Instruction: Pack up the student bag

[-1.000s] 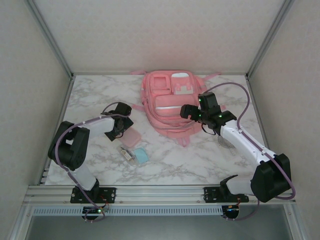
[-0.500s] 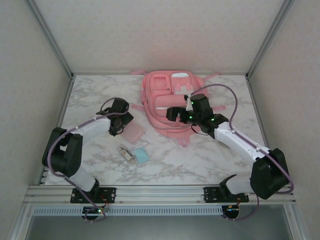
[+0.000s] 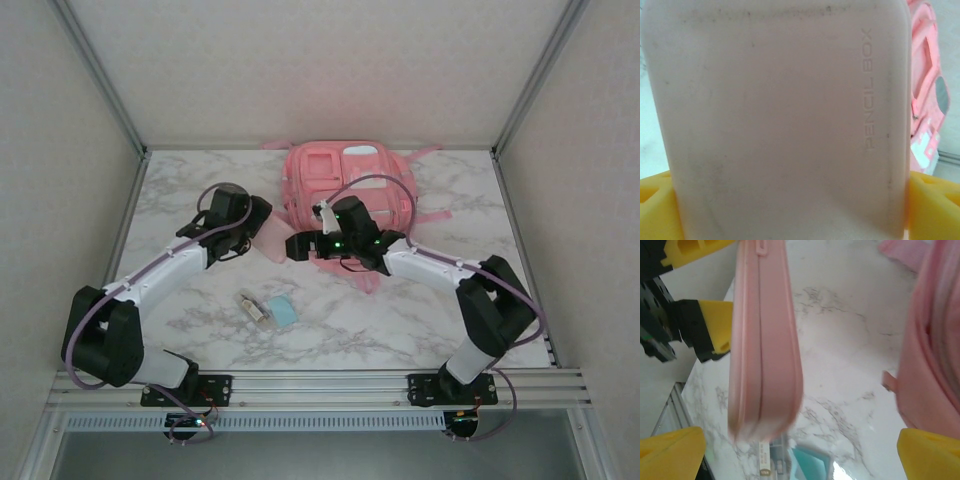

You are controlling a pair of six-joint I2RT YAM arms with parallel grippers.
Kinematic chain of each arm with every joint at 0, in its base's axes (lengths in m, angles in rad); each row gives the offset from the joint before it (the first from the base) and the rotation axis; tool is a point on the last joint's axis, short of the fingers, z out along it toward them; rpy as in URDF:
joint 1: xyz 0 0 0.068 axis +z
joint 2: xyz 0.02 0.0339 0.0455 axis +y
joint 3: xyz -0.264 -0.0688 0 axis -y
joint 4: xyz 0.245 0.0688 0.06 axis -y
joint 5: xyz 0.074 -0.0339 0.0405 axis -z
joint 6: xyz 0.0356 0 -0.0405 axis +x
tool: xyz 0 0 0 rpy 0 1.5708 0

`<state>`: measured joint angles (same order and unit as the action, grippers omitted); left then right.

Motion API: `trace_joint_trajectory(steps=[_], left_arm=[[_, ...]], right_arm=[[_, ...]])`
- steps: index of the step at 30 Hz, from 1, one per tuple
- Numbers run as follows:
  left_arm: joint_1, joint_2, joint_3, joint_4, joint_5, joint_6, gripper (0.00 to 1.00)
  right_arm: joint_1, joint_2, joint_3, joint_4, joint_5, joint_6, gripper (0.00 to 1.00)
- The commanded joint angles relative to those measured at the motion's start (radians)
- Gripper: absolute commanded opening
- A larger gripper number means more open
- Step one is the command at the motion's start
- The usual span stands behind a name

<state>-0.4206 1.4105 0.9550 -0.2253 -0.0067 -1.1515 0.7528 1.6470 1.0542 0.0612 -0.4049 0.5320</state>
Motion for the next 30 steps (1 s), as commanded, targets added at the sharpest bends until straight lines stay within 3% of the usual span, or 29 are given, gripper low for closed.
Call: trace_joint_trajectory(steps=[1, 4, 7, 11, 14, 15, 18, 22, 26, 30], left_arm=[[-0.026, -0.039, -0.010, 0.047, 0.027, -0.040, 0.82], [-0.037, -0.038, -0.012, 0.056, 0.040, -0.041, 0.82], [-0.042, -0.030, -0.012, 0.061, 0.047, -0.039, 0.82], [-0.045, -0.019, -0.013, 0.069, 0.047, -0.030, 0.83], [-0.046, -0.011, -0.005, 0.070, 0.047, -0.013, 0.94], [-0.046, -0.009, 0.006, 0.060, 0.042, 0.005, 1.00], [-0.046, -0.019, 0.058, -0.021, -0.027, 0.097, 1.00], [-0.046, -0.036, 0.153, -0.091, -0.121, 0.337, 1.00], [-0.056, -0.002, 0.242, -0.096, -0.071, 0.549, 1.00], [-0.132, 0.094, 0.379, -0.165, -0.123, 0.810, 1.00]], right_arm=[[0.019, 0.042, 0.055, 0.092, -0.060, 0.035, 0.96], [0.019, 0.078, 0.079, 0.111, -0.091, 0.054, 0.85], [0.019, 0.088, 0.073, 0.147, -0.101, 0.083, 0.61], [0.019, 0.079, 0.049, 0.193, -0.110, 0.117, 0.40], [0.017, 0.060, 0.034, 0.201, -0.111, 0.127, 0.29], [0.014, 0.049, 0.026, 0.201, -0.108, 0.129, 0.26], [-0.001, -0.007, -0.026, 0.221, -0.061, 0.138, 0.25], [-0.066, -0.104, -0.103, 0.196, 0.015, 0.140, 0.22], [-0.154, -0.196, -0.154, 0.114, 0.068, 0.147, 0.21], [-0.272, -0.295, -0.171, -0.055, 0.161, 0.130, 0.20]])
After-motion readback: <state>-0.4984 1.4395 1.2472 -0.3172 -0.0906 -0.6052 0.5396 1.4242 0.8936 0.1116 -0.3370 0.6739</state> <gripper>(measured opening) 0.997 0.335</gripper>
